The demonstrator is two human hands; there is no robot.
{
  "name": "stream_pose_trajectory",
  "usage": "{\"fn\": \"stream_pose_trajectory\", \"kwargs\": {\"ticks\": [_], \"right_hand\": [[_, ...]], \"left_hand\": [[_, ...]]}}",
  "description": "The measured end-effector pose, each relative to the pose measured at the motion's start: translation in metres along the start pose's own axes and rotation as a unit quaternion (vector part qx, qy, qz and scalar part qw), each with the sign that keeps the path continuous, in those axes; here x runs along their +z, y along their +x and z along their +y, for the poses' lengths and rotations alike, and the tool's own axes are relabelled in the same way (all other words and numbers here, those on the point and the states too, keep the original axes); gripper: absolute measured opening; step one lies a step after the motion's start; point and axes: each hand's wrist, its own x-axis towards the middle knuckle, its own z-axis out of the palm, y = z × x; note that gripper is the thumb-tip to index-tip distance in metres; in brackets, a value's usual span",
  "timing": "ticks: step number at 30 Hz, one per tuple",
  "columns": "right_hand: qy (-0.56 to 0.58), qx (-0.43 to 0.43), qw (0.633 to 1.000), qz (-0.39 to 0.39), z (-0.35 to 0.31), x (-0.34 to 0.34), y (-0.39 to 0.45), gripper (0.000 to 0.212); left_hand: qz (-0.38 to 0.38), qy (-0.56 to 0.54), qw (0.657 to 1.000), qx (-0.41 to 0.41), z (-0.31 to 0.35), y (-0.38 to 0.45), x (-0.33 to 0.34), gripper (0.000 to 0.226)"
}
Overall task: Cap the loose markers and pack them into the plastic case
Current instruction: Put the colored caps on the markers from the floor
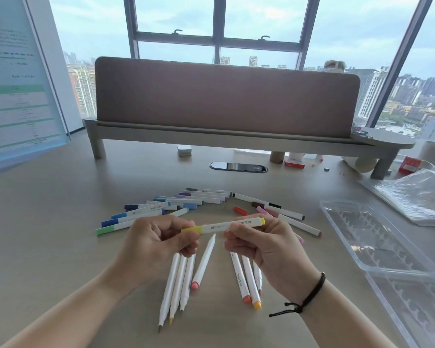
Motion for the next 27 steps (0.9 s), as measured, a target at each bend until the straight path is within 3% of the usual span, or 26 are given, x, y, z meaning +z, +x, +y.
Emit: {"fn": "stream_pose_trajectory", "kwargs": {"ticks": [4, 8, 11, 14, 16, 22, 27], "right_hand": [[-0.020, 0.005, 1.000, 0.004, 0.000, -0.001, 0.001, 0.027], [-0.178, -0.020, 0.984, 0.017, 0.001, -0.003, 0.006, 0.016], [-0.237, -0.067, 0.964, 0.101, -0.001, -0.015, 0.013, 0.013], [-0.327, -0.114, 0.905, 0.249, -0.005, -0.044, 0.025, 0.013], [-0.418, -0.107, 0.852, 0.295, -0.003, -0.060, 0.029, 0.014], [-0.575, -0.064, 0.766, 0.280, 0.006, -0.072, 0.031, 0.012], [-0.642, -0.045, 0.719, 0.264, 0.004, -0.068, 0.029, 0.013]], "left_hand": [[-0.014, 0.020, 1.000, -0.001, -0.001, 0.001, -0.003, 0.016], [-0.026, 0.056, 0.998, 0.017, -0.002, 0.006, -0.007, 0.021], [0.005, 0.094, 0.995, 0.014, -0.005, 0.008, -0.010, 0.035], [0.054, 0.155, 0.986, 0.020, -0.011, 0.012, -0.019, 0.025], [0.092, 0.172, 0.981, 0.019, -0.017, 0.015, -0.026, 0.016], [0.112, 0.210, 0.971, 0.018, -0.022, 0.015, -0.029, 0.016], [0.110, 0.222, 0.969, 0.019, -0.019, 0.015, -0.024, 0.016]]}}
